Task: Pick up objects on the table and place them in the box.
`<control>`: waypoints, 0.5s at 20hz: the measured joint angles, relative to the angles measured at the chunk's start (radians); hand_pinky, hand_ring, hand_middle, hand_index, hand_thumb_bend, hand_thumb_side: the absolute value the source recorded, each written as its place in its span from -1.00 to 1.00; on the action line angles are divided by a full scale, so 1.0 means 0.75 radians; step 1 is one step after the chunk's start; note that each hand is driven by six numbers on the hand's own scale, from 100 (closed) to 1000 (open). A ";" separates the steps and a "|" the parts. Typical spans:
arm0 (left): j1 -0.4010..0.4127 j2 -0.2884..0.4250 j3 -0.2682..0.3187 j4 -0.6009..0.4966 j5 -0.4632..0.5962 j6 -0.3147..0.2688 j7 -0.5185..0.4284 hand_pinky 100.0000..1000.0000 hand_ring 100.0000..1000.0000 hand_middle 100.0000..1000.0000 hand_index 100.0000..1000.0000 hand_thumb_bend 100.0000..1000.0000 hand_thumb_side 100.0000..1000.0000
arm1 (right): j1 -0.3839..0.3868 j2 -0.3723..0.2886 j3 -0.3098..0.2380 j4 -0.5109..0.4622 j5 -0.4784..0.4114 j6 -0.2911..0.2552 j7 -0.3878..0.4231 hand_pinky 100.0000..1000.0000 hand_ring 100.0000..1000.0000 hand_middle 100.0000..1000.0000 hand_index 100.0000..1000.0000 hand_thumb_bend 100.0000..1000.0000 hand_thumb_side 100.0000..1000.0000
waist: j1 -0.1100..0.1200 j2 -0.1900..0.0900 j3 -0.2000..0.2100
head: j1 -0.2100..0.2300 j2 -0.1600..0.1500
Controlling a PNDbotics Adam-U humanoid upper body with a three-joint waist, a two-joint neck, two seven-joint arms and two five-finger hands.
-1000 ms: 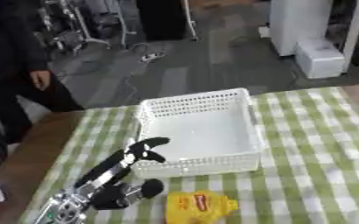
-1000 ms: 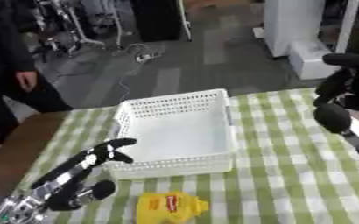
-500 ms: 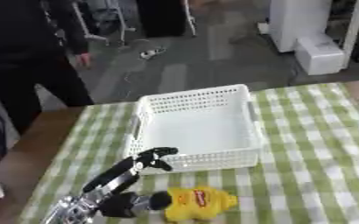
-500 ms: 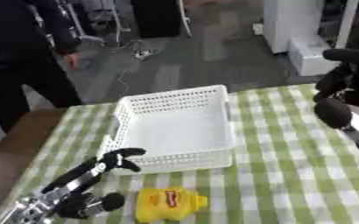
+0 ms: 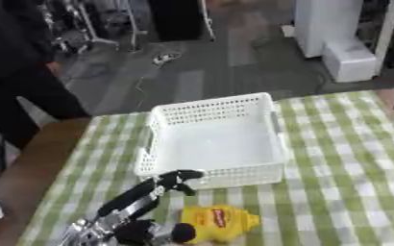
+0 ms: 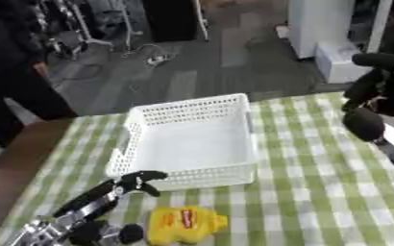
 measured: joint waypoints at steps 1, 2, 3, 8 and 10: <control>-0.014 0.007 -0.005 -0.004 -0.006 -0.008 -0.002 0.74 0.60 0.86 1.00 0.38 0.90 | 0.000 0.000 0.000 0.000 0.000 0.000 0.000 -0.44 -0.06 -0.03 0.63 0.63 0.07 | 0.001 0.000 0.000 | 0.005 -0.005; -0.028 0.015 -0.010 -0.007 -0.011 -0.016 -0.004 0.75 0.61 0.86 1.00 0.38 0.90 | 0.000 0.000 0.000 0.000 0.000 0.000 0.000 -0.44 -0.06 -0.03 0.63 0.63 0.07 | 0.002 0.000 0.000 | 0.008 -0.006; -0.042 0.021 -0.016 -0.011 -0.015 -0.023 -0.008 0.75 0.61 0.86 1.00 0.38 0.90 | 0.000 0.000 0.000 0.000 0.000 0.000 0.000 -0.44 -0.06 -0.03 0.63 0.64 0.07 | 0.002 0.000 0.000 | 0.012 -0.006; -0.099 0.045 -0.044 -0.021 -0.020 -0.050 -0.027 0.77 0.63 0.87 1.00 0.40 0.90 | 0.000 0.001 0.000 0.000 -0.001 0.000 0.000 -0.44 -0.06 -0.03 0.63 0.64 0.07 | 0.003 0.000 -0.003 | 0.022 -0.018; -0.114 0.053 -0.052 -0.024 -0.020 -0.057 -0.036 0.77 0.63 0.87 1.00 0.43 0.90 | 0.000 0.001 0.000 0.000 -0.002 0.000 0.000 -0.44 -0.06 -0.03 0.63 0.64 0.07 | 0.003 0.000 -0.004 | 0.030 -0.019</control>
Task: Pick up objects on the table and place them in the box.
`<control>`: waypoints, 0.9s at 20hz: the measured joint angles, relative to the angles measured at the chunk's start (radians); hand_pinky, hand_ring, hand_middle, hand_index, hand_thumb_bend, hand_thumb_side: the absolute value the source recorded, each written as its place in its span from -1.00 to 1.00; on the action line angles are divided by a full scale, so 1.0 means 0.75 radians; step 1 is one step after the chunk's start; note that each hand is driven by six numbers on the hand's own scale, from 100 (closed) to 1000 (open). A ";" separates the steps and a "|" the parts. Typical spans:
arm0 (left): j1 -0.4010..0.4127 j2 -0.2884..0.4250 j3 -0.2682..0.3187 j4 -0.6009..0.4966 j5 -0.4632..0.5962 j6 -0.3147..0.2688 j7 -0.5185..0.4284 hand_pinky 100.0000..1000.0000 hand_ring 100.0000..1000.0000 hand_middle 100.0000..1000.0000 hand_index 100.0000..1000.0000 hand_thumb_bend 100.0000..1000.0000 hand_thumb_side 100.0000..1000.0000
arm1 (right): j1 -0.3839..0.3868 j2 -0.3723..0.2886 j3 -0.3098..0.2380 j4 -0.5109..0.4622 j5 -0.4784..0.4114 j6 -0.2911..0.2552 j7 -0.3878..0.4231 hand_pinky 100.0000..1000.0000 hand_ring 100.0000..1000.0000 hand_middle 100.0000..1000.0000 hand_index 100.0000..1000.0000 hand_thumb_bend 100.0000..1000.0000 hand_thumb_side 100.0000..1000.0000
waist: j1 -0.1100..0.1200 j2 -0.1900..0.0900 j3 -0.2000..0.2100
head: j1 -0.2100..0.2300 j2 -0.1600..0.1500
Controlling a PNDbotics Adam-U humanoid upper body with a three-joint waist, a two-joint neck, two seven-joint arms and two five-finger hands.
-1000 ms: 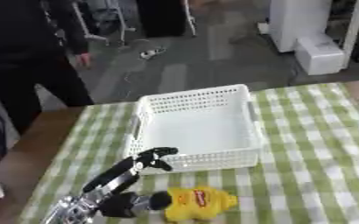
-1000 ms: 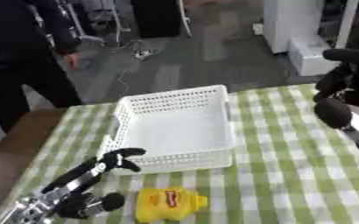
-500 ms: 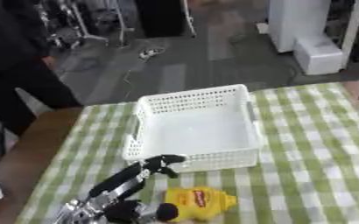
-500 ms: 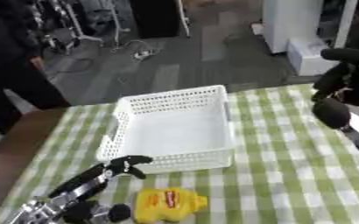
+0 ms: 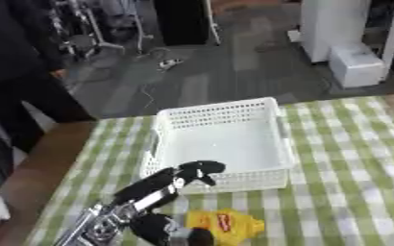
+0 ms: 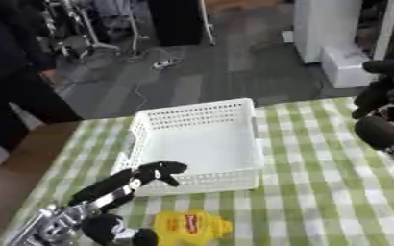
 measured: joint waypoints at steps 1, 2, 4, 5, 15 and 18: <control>-0.006 0.002 -0.003 0.000 0.000 0.000 -0.005 0.76 0.63 0.87 1.00 0.46 0.89 | 0.000 0.000 0.000 0.000 0.000 0.000 0.000 -0.44 -0.06 -0.03 0.63 0.64 0.07 | 0.000 0.000 0.000 | 0.000 -0.001; -0.009 0.002 -0.007 0.000 0.000 0.000 -0.009 0.76 0.63 0.87 1.00 0.46 0.89 | 0.000 0.000 0.000 0.000 0.000 0.000 0.000 -0.44 -0.06 -0.03 0.63 0.64 0.07 | 0.001 0.000 0.000 | 0.000 -0.003; -0.014 0.002 -0.013 0.000 0.000 0.003 -0.019 0.76 0.62 0.86 1.00 0.48 0.88 | 0.000 0.000 0.000 0.000 0.000 0.000 0.000 -0.44 -0.06 -0.03 0.64 0.64 0.07 | 0.001 0.000 -0.001 | 0.000 -0.006; -0.015 0.002 -0.016 0.000 0.000 0.006 -0.022 0.76 0.62 0.86 1.00 0.48 0.88 | 0.000 0.000 0.000 0.000 0.000 0.000 0.000 -0.44 -0.06 -0.03 0.64 0.64 0.07 | 0.002 0.000 -0.001 | 0.000 -0.006; -0.025 0.013 -0.039 0.013 -0.048 0.036 -0.043 0.64 0.54 0.77 1.00 0.44 0.81 | 0.000 0.000 0.000 0.000 -0.002 0.000 0.000 -0.44 -0.06 -0.03 0.64 0.63 0.09 | 0.005 0.000 -0.004 | -0.047 0.080; -0.030 0.013 -0.048 0.013 -0.068 0.051 -0.050 0.65 0.55 0.78 1.00 0.44 0.81 | 0.000 0.000 0.000 0.000 -0.011 0.002 0.002 -0.44 -0.06 -0.03 0.64 0.63 0.09 | 0.010 0.001 -0.004 | -0.047 0.094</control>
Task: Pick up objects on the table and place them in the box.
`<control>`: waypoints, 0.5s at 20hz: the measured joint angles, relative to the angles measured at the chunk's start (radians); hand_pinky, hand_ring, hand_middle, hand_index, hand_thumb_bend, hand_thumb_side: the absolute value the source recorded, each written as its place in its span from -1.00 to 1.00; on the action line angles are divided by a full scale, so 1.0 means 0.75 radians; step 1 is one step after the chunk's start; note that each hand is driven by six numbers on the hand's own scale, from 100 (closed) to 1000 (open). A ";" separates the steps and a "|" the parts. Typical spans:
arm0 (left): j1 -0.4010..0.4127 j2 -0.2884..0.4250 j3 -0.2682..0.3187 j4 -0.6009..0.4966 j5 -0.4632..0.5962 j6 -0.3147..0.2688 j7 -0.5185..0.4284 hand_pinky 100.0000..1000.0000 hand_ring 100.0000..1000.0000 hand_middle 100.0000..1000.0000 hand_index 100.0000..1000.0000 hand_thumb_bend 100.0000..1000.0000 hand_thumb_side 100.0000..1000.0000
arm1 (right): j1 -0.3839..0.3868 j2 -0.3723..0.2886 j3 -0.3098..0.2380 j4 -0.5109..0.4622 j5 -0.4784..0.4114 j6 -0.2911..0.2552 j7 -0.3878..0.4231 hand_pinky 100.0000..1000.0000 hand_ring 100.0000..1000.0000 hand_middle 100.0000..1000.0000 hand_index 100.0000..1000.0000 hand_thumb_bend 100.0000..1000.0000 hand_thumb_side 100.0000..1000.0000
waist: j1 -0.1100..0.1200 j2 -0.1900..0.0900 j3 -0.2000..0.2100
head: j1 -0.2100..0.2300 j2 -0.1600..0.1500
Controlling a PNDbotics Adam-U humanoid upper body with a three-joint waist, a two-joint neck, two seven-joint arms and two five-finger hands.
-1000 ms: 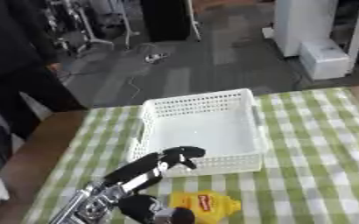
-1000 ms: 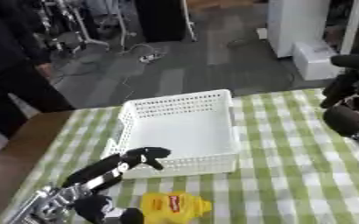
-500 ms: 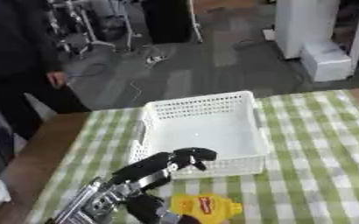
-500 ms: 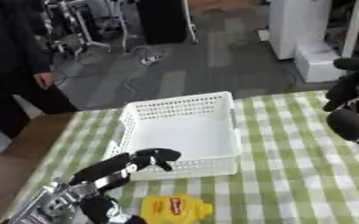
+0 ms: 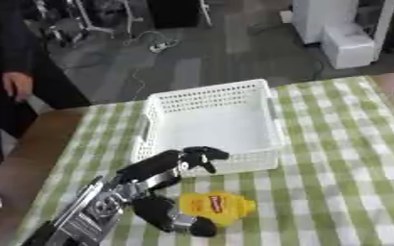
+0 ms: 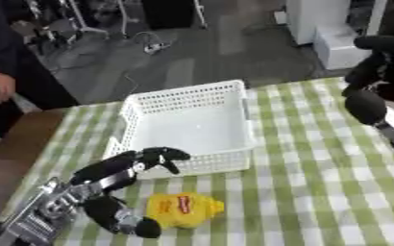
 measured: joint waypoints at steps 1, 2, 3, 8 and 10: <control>0.000 0.000 -0.001 0.000 -0.006 0.005 -0.005 0.67 0.56 0.79 1.00 0.45 0.81 | 0.000 0.000 0.000 0.000 -0.002 0.001 0.001 -0.44 -0.06 -0.03 0.64 0.63 0.09 | 0.001 0.001 0.000 | 0.000 0.005; 0.000 0.001 -0.001 0.000 -0.010 0.010 -0.010 0.68 0.56 0.79 1.00 0.45 0.81 | 0.000 0.000 0.000 0.000 -0.003 0.003 0.003 -0.44 -0.06 -0.03 0.64 0.63 0.09 | 0.001 0.001 0.000 | -0.001 0.011; 0.000 0.001 -0.001 0.000 -0.014 0.013 -0.017 0.69 0.57 0.80 1.00 0.45 0.81 | 0.000 0.000 0.000 0.000 -0.003 0.003 0.004 -0.44 -0.06 -0.03 0.64 0.63 0.09 | 0.001 0.001 0.000 | -0.001 0.017; 0.000 0.001 -0.004 0.001 -0.028 0.026 -0.045 0.70 0.58 0.81 1.00 0.45 0.81 | 0.000 0.000 0.000 0.000 -0.003 0.004 0.008 -0.44 -0.06 -0.03 0.64 0.62 0.09 | 0.003 0.001 0.000 | -0.012 0.028; -0.003 0.008 -0.004 0.001 -0.034 0.029 -0.055 0.71 0.59 0.81 1.00 0.45 0.82 | 0.000 0.000 0.000 0.000 -0.003 0.004 0.009 -0.44 -0.06 -0.03 0.64 0.62 0.09 | 0.005 0.001 0.000 | -0.013 0.028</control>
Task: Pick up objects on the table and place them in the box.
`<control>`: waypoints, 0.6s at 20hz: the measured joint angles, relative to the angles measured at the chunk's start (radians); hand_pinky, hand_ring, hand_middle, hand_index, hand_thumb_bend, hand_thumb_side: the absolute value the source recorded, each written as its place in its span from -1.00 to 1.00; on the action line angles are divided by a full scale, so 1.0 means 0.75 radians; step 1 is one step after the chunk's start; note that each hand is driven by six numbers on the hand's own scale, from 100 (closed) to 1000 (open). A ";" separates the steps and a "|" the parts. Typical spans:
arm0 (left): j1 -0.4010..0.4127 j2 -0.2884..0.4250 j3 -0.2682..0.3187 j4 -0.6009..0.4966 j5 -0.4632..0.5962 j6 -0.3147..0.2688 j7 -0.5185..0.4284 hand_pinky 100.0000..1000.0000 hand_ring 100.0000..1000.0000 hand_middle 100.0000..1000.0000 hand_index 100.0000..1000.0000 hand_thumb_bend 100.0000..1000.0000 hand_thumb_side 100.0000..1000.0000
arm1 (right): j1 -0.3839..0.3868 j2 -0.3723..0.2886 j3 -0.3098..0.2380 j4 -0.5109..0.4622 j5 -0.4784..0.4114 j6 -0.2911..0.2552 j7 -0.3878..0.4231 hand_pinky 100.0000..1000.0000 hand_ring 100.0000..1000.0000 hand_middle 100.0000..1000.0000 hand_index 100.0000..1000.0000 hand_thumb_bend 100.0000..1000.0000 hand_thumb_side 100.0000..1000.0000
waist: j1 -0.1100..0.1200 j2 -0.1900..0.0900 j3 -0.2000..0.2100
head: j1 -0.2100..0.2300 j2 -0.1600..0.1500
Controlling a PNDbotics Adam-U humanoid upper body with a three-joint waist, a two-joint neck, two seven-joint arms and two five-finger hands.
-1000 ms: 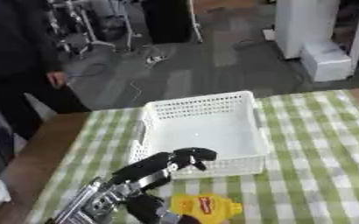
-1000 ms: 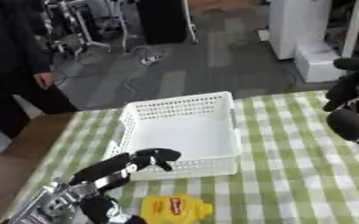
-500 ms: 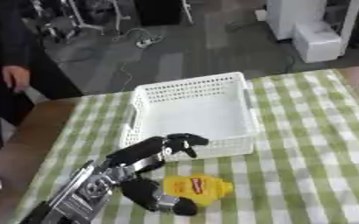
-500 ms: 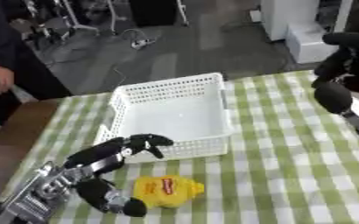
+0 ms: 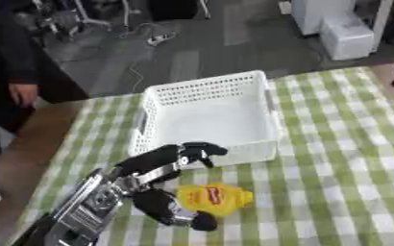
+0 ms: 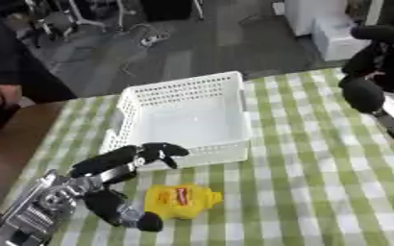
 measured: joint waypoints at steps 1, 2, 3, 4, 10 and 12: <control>-0.003 0.004 0.000 0.000 -0.004 0.002 -0.005 0.73 0.62 0.82 1.00 0.44 0.82 | 0.000 0.000 0.000 0.000 0.000 0.000 0.000 -0.44 -0.06 -0.03 0.64 0.62 0.09 | 0.000 0.000 0.000 | 0.000 0.000; -0.004 0.004 -0.001 0.001 -0.005 0.005 -0.012 0.73 0.61 0.82 1.00 0.43 0.82 | 0.000 0.000 0.000 0.000 0.000 0.001 0.002 -0.44 -0.06 -0.03 0.64 0.62 0.09 | 0.000 0.000 0.000 | 0.000 0.000; -0.005 0.004 -0.001 0.003 -0.006 0.009 -0.020 0.72 0.61 0.82 1.00 0.43 0.82 | 0.000 0.000 0.000 0.000 0.000 0.000 0.003 -0.44 -0.06 -0.03 0.64 0.62 0.10 | 0.000 0.000 0.000 | 0.000 0.000; -0.007 0.004 -0.003 0.007 -0.008 0.014 -0.029 0.72 0.61 0.82 1.00 0.43 0.82 | 0.000 0.000 0.000 0.000 0.000 0.000 0.004 -0.44 -0.06 -0.03 0.64 0.62 0.10 | 0.000 0.000 0.000 | 0.000 0.000; -0.008 0.004 -0.003 0.016 -0.017 0.040 -0.078 0.69 0.62 0.84 1.00 0.42 0.82 | 0.000 0.000 0.000 0.000 -0.002 0.000 0.005 -0.44 -0.06 -0.03 0.64 0.62 0.10 | 0.002 0.000 0.000 | 0.000 0.000; -0.008 0.004 -0.003 0.018 -0.024 0.050 -0.089 0.67 0.62 0.84 1.00 0.42 0.81 | 0.000 0.000 0.000 0.000 -0.002 0.000 0.005 -0.44 -0.06 -0.03 0.64 0.62 0.10 | 0.003 0.000 0.000 | 0.000 0.000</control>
